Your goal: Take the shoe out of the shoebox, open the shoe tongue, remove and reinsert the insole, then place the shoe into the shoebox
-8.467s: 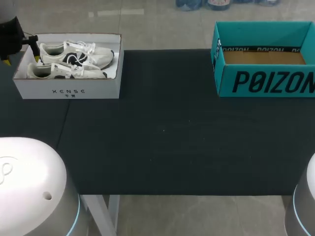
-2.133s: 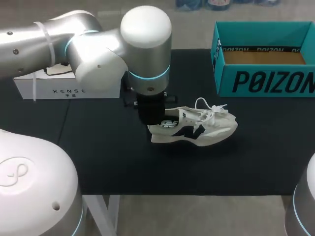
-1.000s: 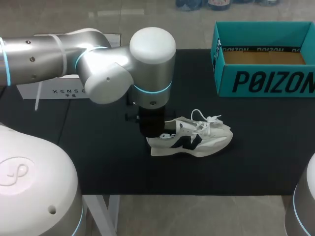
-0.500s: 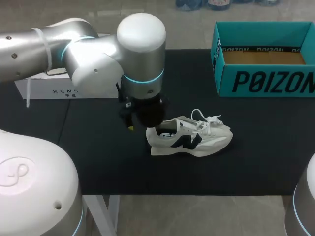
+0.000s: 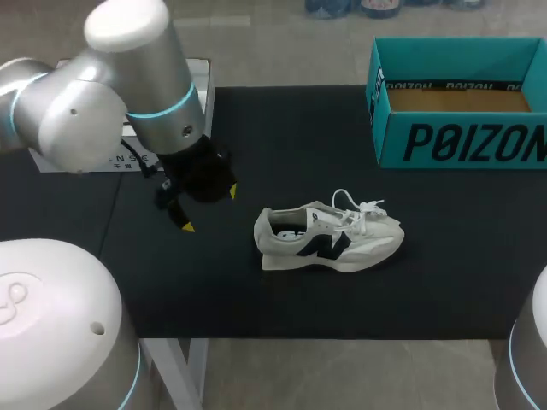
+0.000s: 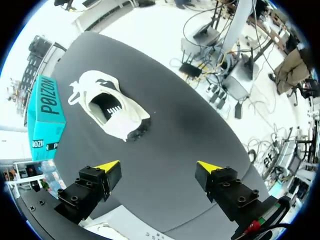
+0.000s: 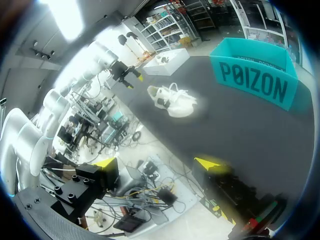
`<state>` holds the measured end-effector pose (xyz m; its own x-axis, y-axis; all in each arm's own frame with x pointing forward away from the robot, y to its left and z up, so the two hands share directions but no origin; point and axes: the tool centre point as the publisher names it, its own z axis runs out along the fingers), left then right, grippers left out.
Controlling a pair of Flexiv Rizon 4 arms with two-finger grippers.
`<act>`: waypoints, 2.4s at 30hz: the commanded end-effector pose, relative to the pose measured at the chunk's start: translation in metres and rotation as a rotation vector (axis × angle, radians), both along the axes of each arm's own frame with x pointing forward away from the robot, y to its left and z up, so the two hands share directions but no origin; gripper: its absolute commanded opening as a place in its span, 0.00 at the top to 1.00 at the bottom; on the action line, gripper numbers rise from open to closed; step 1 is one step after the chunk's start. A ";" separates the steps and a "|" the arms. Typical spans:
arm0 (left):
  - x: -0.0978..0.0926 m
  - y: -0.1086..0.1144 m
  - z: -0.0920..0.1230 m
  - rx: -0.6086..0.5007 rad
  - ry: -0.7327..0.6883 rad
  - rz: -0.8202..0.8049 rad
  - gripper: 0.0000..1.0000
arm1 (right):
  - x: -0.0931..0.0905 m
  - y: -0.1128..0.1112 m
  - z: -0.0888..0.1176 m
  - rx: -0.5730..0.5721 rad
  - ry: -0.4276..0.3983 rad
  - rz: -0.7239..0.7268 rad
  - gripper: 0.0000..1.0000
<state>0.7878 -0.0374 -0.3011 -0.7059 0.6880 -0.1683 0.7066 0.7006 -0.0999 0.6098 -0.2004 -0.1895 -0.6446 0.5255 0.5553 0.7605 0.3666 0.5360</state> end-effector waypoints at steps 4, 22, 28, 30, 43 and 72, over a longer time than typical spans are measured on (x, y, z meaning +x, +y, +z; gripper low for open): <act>-0.019 0.027 -0.010 -0.578 0.032 0.227 0.00 | -0.009 0.003 0.001 -0.200 -0.104 -0.150 0.00; -0.020 0.026 -0.007 -0.526 0.033 0.198 0.00 | -0.009 0.003 0.001 -0.200 -0.104 -0.150 0.00; -0.020 0.026 -0.007 -0.526 0.033 0.198 0.00 | -0.009 0.003 0.001 -0.200 -0.104 -0.150 0.00; -0.020 0.026 -0.007 -0.526 0.033 0.198 0.00 | -0.009 0.003 0.001 -0.200 -0.104 -0.150 0.00; -0.040 0.013 -0.017 -0.666 0.213 0.273 0.00 | -0.009 0.003 0.001 -0.200 -0.104 -0.150 0.00; -0.044 0.020 -0.059 -1.072 0.575 0.380 0.00 | -0.009 0.003 0.001 -0.200 -0.104 -0.150 0.00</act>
<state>0.7351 -0.0120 -0.3517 -0.9854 0.1219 -0.1186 0.1488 0.2801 -0.9484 0.6098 -0.2004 -0.1895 -0.6446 0.5255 0.5552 0.7605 0.3666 0.5359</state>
